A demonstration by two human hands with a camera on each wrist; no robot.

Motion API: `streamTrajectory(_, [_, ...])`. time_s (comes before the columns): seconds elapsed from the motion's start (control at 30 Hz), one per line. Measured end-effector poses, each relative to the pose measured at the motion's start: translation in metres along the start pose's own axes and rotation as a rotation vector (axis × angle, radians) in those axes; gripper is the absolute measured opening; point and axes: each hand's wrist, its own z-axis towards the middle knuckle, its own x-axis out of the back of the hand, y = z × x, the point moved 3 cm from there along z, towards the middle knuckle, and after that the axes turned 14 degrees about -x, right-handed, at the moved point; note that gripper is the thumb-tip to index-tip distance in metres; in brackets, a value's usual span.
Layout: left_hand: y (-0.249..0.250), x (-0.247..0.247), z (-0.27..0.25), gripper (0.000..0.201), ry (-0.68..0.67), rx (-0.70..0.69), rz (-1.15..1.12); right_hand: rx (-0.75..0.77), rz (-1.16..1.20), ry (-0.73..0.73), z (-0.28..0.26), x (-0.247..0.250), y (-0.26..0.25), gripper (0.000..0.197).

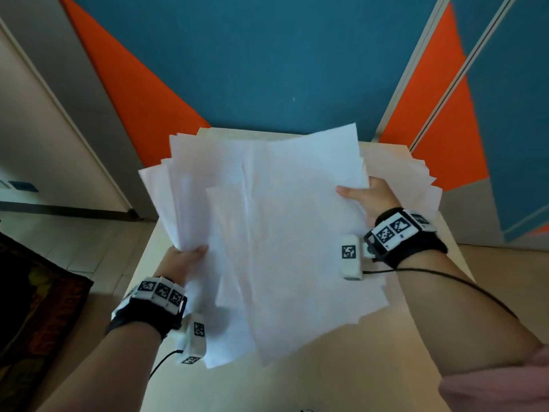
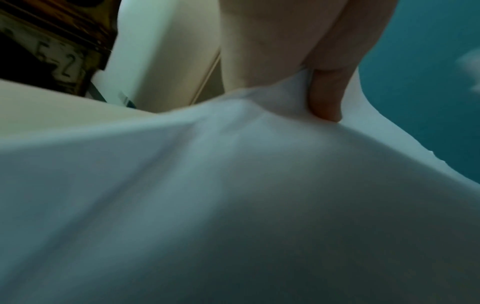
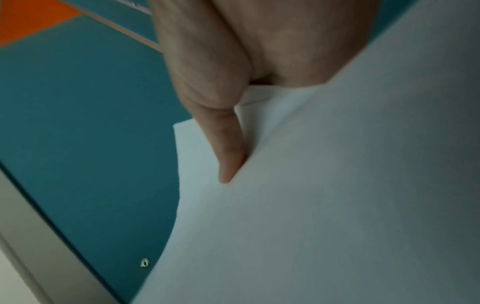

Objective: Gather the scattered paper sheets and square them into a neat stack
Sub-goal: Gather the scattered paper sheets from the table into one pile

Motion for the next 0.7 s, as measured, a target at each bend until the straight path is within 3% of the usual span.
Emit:
streamTrajectory(0.07, [0.002,-0.018,-0.007,0.046,-0.083,0.014,0.074,-0.059,-0.008,0.020,0.003,0.002,0.017,0.029])
streamTrajectory(0.1, [0.002,-0.025,-0.011,0.036,-0.110,0.029,0.109,-0.103,-0.010,-0.042,0.005,0.002,0.027,0.043])
streamTrajectory(0.17, [0.004,-0.036,-0.018,0.030,-0.136,0.074,0.112,-0.212,-0.095,-0.185,0.007,0.000,0.052,0.089])
streamTrajectory(0.23, [0.006,-0.047,-0.024,0.030,-0.163,0.102,0.125,-0.264,-0.190,-0.273,0.009,-0.001,0.070,0.112])
streamTrajectory(0.33, [0.019,-0.067,-0.037,0.044,-0.218,0.107,-0.041,-0.326,-0.144,-0.282,0.011,0.005,0.084,0.095])
streamTrajectory(0.43, [0.028,-0.077,-0.044,0.058,-0.322,0.153,-0.238,-0.314,-0.048,-0.280,0.013,0.013,0.087,0.106])
streamTrajectory(0.5, [0.031,-0.083,-0.050,0.065,-0.382,0.142,-0.254,-0.299,-0.035,-0.314,0.015,0.014,0.088,0.107])
streamTrajectory(0.57, [0.021,-0.088,-0.046,0.078,-0.373,0.115,-0.129,-0.303,-0.055,-0.332,0.016,0.013,0.091,0.105])
streamTrajectory(0.7, [0.003,-0.093,-0.028,0.048,-0.211,0.078,0.052,-0.314,-0.167,-0.210,0.027,0.020,0.099,0.090])
